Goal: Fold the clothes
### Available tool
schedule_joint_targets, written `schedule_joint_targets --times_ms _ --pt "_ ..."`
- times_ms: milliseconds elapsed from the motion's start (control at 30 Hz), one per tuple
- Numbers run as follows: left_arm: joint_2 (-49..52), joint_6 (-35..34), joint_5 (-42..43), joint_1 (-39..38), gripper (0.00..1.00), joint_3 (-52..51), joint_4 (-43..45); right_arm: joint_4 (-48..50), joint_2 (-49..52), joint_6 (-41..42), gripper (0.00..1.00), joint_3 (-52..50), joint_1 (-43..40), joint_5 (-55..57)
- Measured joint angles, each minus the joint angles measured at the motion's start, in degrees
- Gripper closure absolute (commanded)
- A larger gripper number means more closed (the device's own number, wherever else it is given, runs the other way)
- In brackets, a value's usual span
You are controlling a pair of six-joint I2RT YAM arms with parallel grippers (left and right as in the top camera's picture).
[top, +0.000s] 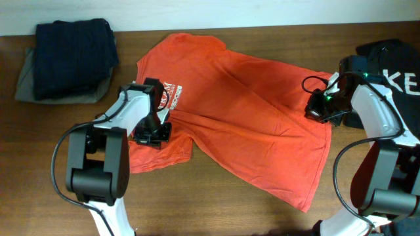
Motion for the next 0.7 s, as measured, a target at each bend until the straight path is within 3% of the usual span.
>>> schedule_joint_targets --times_ms 133,433,700 --pt "-1.66 -0.09 0.63 0.04 0.99 -2.71 0.92 0.02 0.0 0.0 0.96 0.0 0.0 0.0" --pt "-0.98 -0.48 5.42 0.04 0.99 -6.58 -7.61 0.44 0.0 -0.04 0.96 0.0 0.0 0.0" --pt "0.37 -5.64 1.01 0.0 0.99 -7.93 -13.86 0.79 0.0 0.0 0.95 0.0 0.0 0.0"
